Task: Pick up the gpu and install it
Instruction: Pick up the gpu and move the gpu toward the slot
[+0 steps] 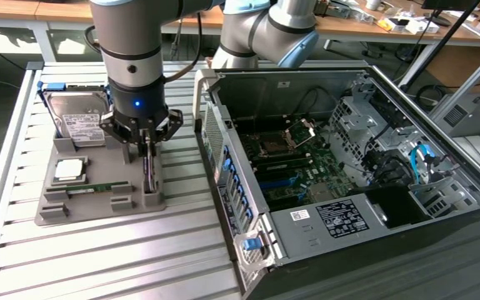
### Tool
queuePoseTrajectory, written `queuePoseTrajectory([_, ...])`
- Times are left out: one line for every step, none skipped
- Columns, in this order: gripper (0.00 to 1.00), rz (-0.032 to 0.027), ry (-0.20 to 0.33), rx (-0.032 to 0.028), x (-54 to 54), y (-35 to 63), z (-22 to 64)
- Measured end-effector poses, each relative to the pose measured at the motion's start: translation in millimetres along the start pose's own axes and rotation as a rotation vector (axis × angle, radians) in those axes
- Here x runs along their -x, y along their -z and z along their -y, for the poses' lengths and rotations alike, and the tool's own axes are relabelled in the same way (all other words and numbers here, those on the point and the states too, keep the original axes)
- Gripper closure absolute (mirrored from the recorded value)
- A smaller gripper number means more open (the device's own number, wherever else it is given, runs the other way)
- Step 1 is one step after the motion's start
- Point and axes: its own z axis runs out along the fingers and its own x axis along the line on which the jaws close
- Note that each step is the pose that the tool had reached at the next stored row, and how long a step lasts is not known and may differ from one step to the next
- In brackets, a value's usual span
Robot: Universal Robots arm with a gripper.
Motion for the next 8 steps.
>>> queuePoseTrajectory([0.73,0.0000,0.000,0.0000,0.0,0.3,0.0])
queuePoseTrajectory([0.73,-0.0001,0.000,-0.0001,0.0,0.8,0.0])
queuePoseTrajectory([0.73,-0.0002,0.000,-0.0002,0.0,1.4,0.0])
queuePoseTrajectory([0.73,-0.0001,0.000,-0.0001,0.0,1.7,0.0])
queuePoseTrajectory([0.73,0.0000,0.000,0.0000,0.0,2.2,-0.1])
queuePoseTrajectory([0.73,0.0000,0.000,0.0000,0.1,2.6,-0.1])
queuePoseTrajectory([0.73,0.0000,0.000,0.0001,0.0,3.0,-0.1])
queuePoseTrajectory([0.73,-0.0001,0.000,-0.0001,0.1,3.7,-0.1])
